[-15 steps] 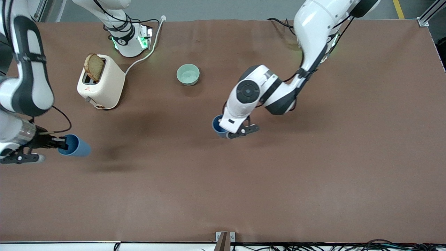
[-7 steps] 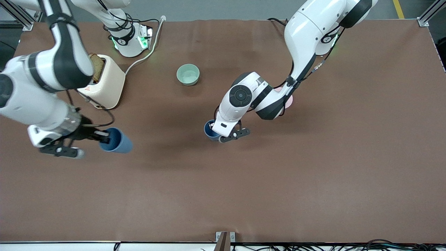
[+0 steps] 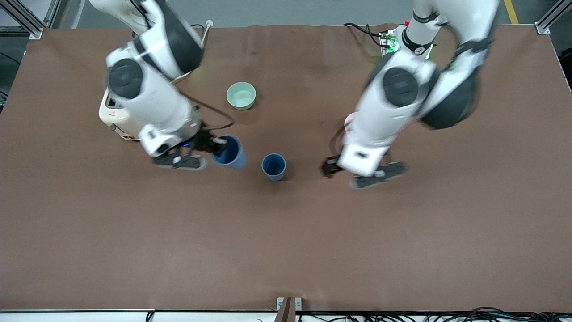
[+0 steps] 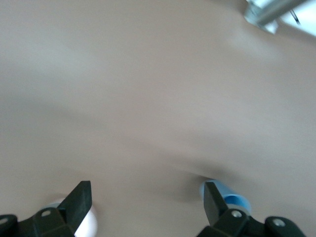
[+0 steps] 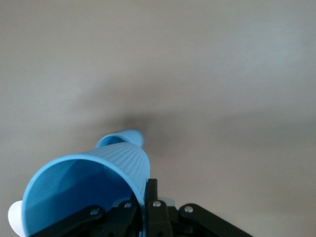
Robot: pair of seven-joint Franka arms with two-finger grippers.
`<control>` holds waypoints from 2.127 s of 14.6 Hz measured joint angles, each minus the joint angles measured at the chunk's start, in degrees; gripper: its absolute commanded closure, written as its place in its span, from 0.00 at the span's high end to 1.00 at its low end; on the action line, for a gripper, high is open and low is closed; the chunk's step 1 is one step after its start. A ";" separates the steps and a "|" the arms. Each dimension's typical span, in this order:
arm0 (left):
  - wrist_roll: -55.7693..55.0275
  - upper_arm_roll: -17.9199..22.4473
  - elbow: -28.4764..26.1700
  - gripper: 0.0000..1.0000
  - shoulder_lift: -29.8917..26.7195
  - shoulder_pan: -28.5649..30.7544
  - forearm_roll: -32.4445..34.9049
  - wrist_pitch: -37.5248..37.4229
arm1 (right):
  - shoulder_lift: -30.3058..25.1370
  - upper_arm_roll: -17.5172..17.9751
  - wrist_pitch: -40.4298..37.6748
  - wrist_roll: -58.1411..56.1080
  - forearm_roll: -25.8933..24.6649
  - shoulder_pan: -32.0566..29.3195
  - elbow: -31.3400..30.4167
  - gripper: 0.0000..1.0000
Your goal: Stack blue cups with both arms
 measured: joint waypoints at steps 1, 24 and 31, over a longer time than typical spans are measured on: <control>5.89 0.08 -0.11 1.00 -2.99 3.92 0.02 -2.80 | 1.18 0.04 0.97 2.99 -1.72 2.60 -0.05 0.01; 38.26 1.52 -11.10 1.00 -24.47 17.18 -2.26 -19.45 | 12.46 -0.44 8.05 6.43 -6.99 8.33 -0.05 0.06; 40.53 1.49 -11.11 1.00 -25.26 17.12 -2.26 -21.17 | 12.95 -1.05 9.59 6.43 -7.92 8.01 0.05 0.68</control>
